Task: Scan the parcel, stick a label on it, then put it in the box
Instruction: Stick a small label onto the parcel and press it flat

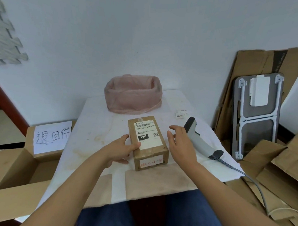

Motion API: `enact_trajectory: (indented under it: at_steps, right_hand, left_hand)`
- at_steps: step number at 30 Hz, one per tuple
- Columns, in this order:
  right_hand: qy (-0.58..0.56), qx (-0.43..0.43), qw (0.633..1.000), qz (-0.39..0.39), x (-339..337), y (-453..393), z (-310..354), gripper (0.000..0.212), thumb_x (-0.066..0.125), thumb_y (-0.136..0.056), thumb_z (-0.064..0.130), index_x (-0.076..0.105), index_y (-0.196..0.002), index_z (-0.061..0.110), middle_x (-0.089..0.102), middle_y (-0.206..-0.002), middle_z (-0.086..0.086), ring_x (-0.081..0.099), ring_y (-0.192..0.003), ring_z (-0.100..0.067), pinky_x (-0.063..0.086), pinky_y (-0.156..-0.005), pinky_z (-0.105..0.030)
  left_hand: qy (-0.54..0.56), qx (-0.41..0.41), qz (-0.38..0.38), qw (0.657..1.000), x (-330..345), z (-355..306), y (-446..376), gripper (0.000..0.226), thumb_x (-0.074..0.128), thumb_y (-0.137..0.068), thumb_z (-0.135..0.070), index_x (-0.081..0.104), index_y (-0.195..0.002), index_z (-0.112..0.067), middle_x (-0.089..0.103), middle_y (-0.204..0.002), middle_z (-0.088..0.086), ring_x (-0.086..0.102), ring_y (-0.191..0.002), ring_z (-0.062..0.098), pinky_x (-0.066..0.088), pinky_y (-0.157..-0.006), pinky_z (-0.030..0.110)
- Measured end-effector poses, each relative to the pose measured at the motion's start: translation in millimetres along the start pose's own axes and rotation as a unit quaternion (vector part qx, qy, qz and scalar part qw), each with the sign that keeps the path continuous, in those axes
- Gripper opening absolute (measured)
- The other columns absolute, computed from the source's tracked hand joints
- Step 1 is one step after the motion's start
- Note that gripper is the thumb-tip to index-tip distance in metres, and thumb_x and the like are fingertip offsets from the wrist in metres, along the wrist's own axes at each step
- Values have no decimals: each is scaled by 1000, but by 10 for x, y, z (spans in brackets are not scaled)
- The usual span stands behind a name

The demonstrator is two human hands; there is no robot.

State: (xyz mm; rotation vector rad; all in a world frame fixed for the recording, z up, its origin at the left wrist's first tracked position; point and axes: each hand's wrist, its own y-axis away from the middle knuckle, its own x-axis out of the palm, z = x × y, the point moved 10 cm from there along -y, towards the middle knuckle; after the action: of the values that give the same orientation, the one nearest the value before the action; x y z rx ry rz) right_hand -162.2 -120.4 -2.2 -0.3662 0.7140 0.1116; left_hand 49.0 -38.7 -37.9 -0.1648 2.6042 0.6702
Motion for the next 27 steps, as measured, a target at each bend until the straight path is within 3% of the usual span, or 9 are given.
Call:
enact_trajectory:
  at_steps: [4,6,9,12,16,19,23,25,27]
  right_hand:
    - [1,-12,999,-41,-187,-209,-15,30,41,-101,28,55,-127,21,58,-127,4,51,-95,-2,45,-79,-24]
    - [8,-2,999,-54,-319,-441,-28,27,42,-100,24,59,-122,21,60,-121,5,56,-95,-9,45,-79,-27]
    - [35,25,998,-35,-434,-908,-107,29,42,-98,17,62,-119,17,64,-120,-1,61,-104,-21,43,-81,-29]
    - [77,68,995,13,-449,-1318,-268,34,42,-92,7,64,-118,13,64,-122,-7,60,-110,-26,49,-86,-33]
    - [144,115,980,75,-371,-1652,-480,43,40,-84,0,63,-116,18,61,-125,-8,61,-107,-28,50,-85,-35]
    - [206,128,957,156,-149,-1808,-624,39,44,-87,1,64,-119,11,61,-127,-10,60,-113,-29,51,-89,-36]
    - [316,123,898,280,144,-1894,-694,38,48,-98,18,55,-131,2,56,-137,-11,55,-126,-28,45,-103,-32]
    - [354,118,874,312,252,-1965,-792,34,55,-95,24,58,-122,4,60,-125,-9,59,-116,-26,49,-94,-31]
    - [364,128,861,331,329,-1996,-880,20,62,-90,23,58,-101,7,58,-100,-8,60,-88,-23,48,-74,-28]
  left_hand:
    - [-96,84,-151,980,-404,-349,-33,66,55,-93,-51,33,-150,-26,35,-154,9,55,-122,26,45,-101,37]
    - [-117,122,-184,968,-493,-597,-63,54,54,-96,-43,42,-146,-25,37,-151,7,57,-107,19,42,-94,32]
    - [-129,168,-178,961,-492,-908,-187,47,58,-96,-36,51,-140,-21,40,-146,1,56,-108,14,38,-87,25]
    - [-161,210,-182,947,-490,-1188,-320,44,59,-95,-27,53,-138,-20,36,-146,-1,44,-130,17,34,-95,23]
    - [-191,208,-177,943,-459,-1398,-583,43,57,-96,-23,53,-138,-20,30,-151,1,37,-136,18,32,-100,24]
    - [-209,206,-139,946,-319,-1465,-787,39,56,-95,-23,56,-134,-21,33,-149,3,43,-133,22,37,-105,31]
    - [-224,219,-125,942,-195,-1578,-953,35,54,-96,-24,60,-130,-21,39,-145,1,43,-132,20,32,-95,24]
    - [-230,223,-121,939,-157,-1622,-1014,34,54,-97,-25,60,-130,-21,39,-144,0,44,-131,18,31,-93,23]
    - [-230,224,-120,940,-143,-1637,-1071,34,54,-97,-25,60,-130,-22,40,-144,-2,44,-130,17,30,-92,22]
